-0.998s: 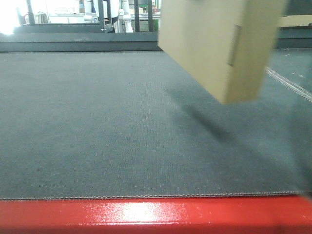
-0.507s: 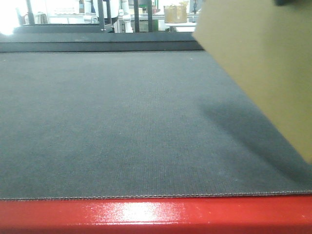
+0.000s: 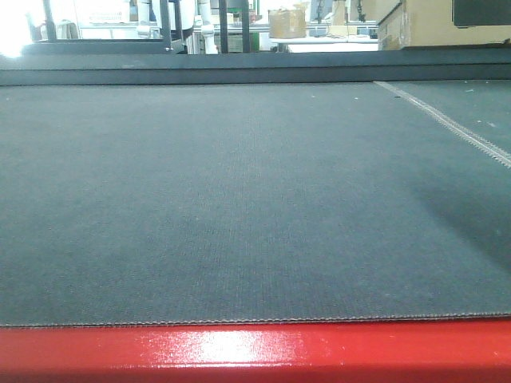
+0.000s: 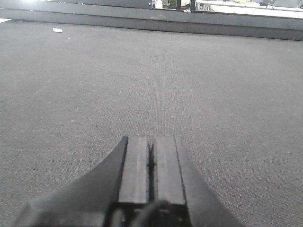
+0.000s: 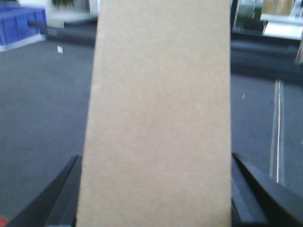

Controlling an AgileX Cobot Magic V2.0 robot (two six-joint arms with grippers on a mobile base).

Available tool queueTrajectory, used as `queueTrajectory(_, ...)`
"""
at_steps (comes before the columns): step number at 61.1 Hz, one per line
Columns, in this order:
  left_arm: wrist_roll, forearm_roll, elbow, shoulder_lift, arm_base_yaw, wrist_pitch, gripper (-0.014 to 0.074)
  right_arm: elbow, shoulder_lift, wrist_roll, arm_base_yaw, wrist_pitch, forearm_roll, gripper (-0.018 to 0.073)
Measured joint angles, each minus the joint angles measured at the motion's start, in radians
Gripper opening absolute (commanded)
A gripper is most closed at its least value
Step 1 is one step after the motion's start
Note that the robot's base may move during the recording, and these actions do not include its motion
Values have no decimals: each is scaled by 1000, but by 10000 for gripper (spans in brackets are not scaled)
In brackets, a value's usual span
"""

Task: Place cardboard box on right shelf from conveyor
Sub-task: 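Lift the box off the conveyor with the right gripper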

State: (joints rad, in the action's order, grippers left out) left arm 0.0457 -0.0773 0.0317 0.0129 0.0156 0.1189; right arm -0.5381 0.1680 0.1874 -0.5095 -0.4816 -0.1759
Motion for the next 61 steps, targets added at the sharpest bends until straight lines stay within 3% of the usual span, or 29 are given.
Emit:
queueTrajectory(16, 0, 0, 0, 0, 0, 0, -116, 0, -153, -2, 0, -1, 0, 235)
queueTrajectory(61, 0, 0, 0, 0, 0, 0, -116, 0, -157, -2, 0, -11, -2, 235)
